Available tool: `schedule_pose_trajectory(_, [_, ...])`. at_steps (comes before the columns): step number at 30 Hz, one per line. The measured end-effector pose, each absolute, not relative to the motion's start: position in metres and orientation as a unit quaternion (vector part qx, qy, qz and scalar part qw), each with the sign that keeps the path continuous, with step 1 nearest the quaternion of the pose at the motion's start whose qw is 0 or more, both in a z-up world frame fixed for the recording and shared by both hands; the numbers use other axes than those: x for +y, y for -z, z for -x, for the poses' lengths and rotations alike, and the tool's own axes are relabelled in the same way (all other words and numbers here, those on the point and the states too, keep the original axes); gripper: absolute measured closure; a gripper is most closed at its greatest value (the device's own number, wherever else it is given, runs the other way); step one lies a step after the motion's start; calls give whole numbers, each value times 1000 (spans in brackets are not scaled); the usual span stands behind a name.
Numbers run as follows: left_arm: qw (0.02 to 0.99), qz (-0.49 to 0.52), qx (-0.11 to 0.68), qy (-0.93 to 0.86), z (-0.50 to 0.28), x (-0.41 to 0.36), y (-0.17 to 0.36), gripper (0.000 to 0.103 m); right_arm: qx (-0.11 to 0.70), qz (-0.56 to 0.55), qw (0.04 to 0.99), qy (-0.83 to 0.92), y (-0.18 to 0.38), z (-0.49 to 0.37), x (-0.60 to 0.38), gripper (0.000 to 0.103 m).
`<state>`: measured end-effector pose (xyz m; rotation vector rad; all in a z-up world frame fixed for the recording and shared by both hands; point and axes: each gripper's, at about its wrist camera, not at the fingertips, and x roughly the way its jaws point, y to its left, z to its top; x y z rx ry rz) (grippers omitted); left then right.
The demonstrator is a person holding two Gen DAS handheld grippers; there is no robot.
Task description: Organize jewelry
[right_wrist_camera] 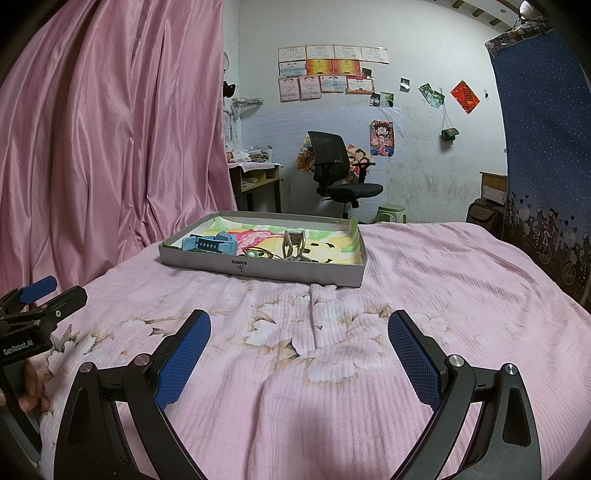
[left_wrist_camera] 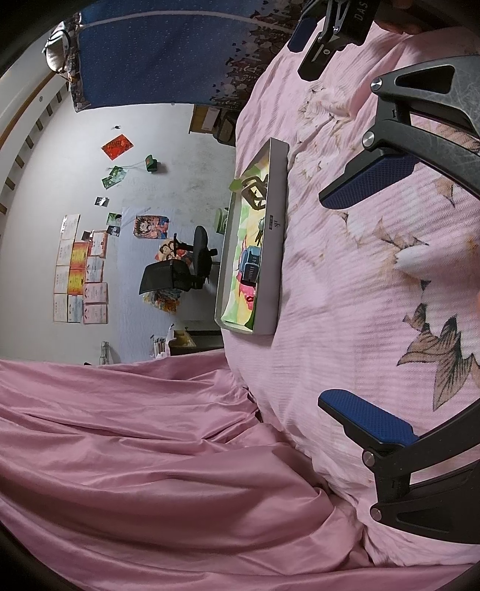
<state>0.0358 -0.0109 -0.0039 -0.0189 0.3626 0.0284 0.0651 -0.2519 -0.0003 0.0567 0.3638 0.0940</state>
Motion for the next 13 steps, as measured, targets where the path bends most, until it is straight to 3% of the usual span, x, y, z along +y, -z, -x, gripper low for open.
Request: schedule_pose_trajectory(13, [983,10,182,-14,-36,-11,4,5,181,-28,982,-47,0,-65,-252,9])
